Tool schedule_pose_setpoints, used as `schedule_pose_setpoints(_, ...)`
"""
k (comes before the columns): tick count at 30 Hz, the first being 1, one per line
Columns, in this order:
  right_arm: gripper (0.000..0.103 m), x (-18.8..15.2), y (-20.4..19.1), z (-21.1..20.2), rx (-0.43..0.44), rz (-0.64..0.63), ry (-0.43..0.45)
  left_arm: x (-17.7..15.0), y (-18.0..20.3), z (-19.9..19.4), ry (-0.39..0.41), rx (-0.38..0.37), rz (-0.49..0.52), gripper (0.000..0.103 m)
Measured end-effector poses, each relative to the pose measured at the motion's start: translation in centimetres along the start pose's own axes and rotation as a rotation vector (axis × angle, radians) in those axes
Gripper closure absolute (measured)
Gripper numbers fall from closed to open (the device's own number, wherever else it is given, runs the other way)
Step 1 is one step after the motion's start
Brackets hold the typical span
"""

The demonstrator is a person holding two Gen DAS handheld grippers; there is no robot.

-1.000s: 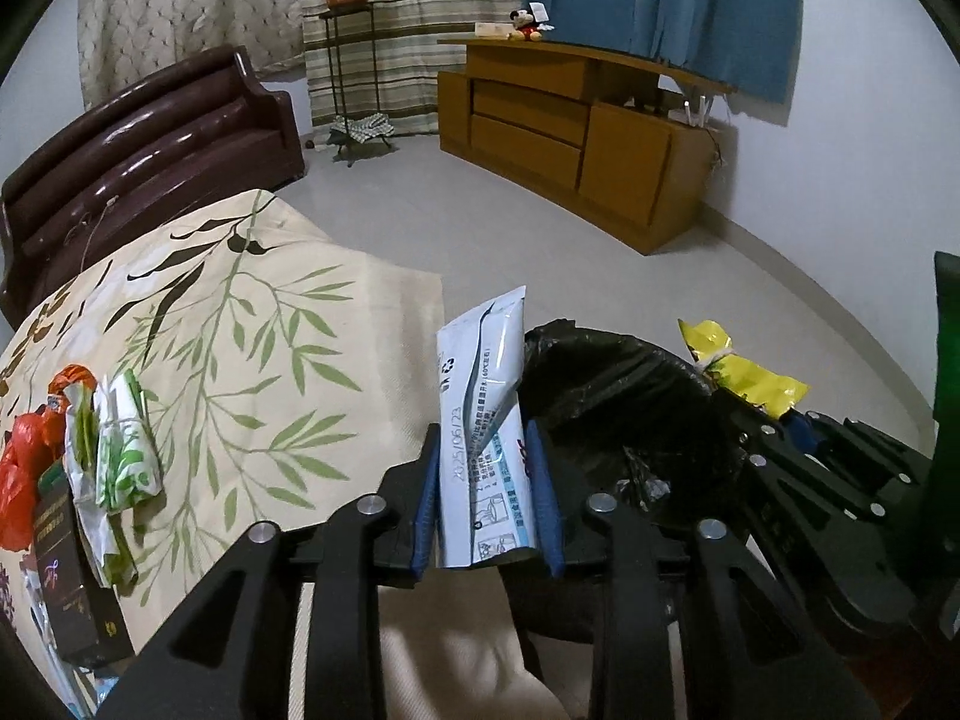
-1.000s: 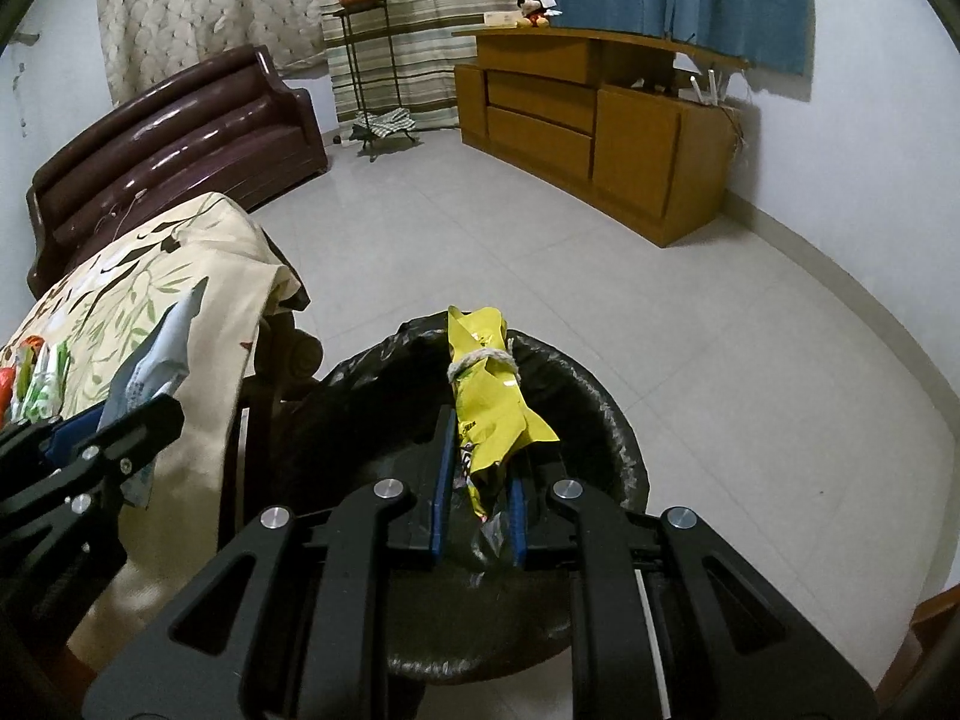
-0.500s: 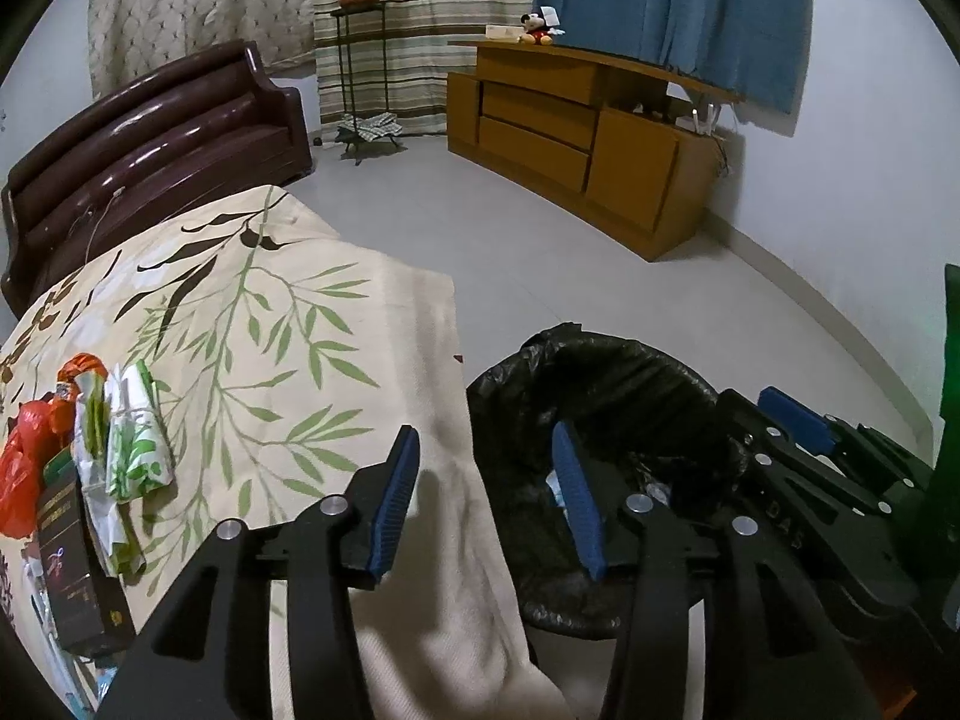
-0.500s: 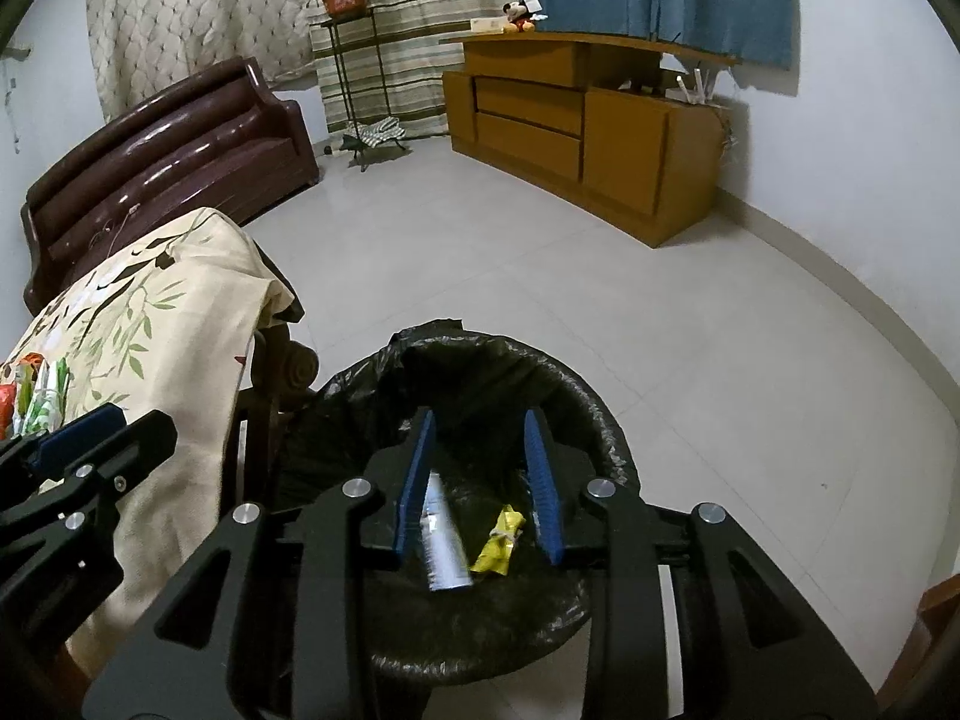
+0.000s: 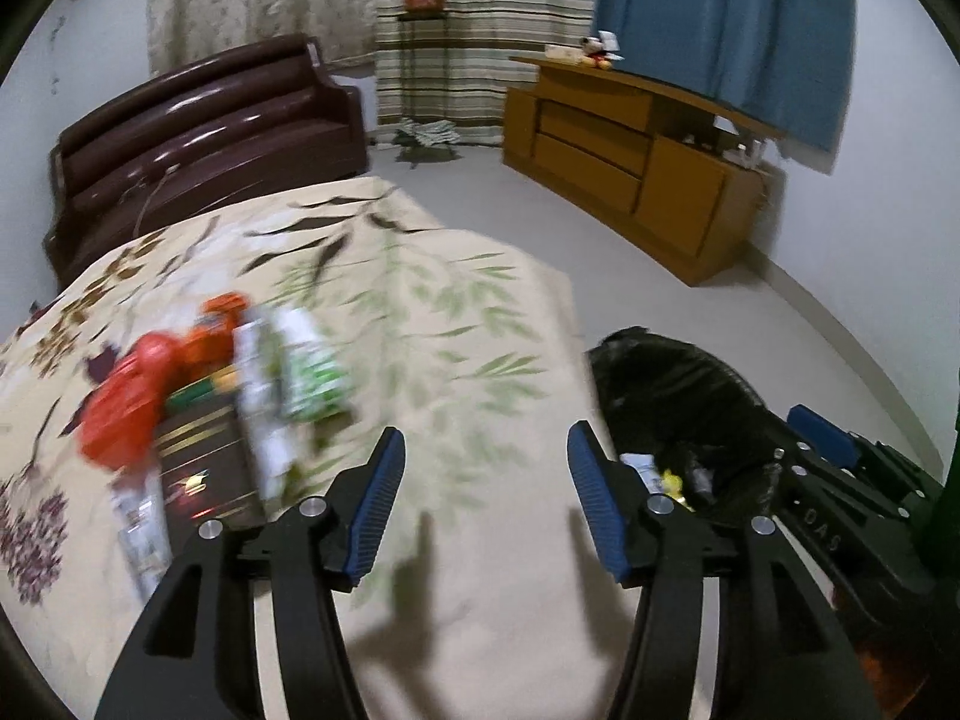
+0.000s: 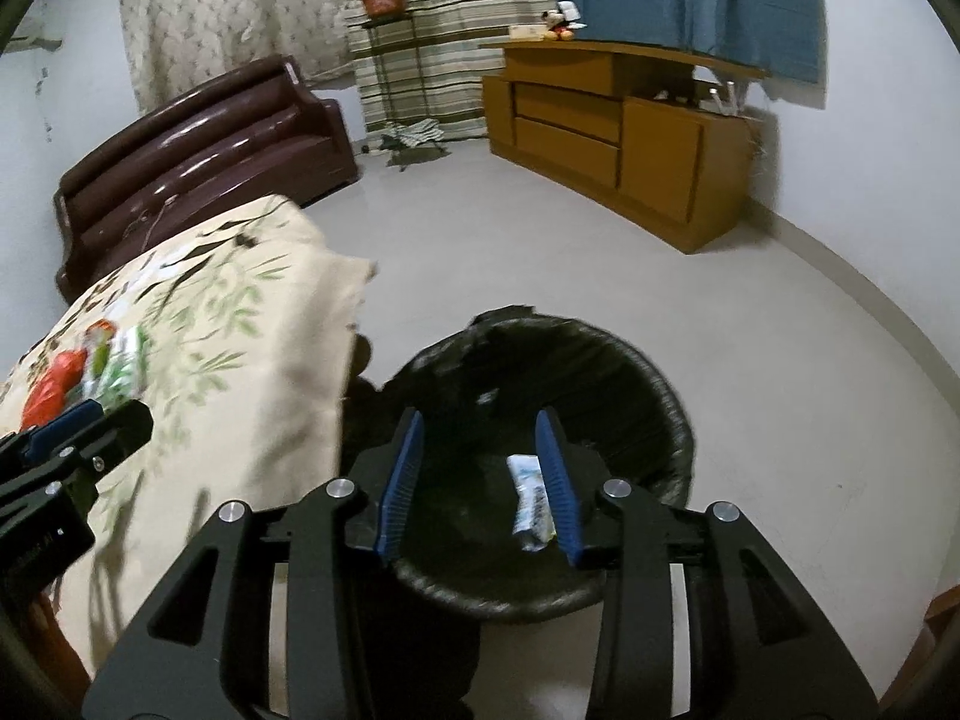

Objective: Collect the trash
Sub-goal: 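Move both open grippers back over the trash on the bedspread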

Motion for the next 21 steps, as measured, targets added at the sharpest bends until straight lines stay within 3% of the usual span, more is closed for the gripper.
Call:
schedule_pose_setpoints(12, 0.064, -1.8, -7.7, -3.1, 0.095, -0.093, -0.009, -3.2, -9.7, -5.3, 0.012, 0.124, -0.118, 0.046)
schedule_pose_setpoints(21, 0.064, -3.6, -12.7, -4.4, 0.146, -0.161, -0.024, -6.6, -14.8, -6.5, -0.022, 0.175, -0.186, 0.046)
Point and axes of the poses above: each gripper's, at about its wrist camera, not at the fingertips, and z roughly the way its jaws point, y to its right, x to its top, the point moved 9 cm from there along z, roughly the way its jaws point, and after that the axes turned 5 degrees about y, right-handed, at the moved point
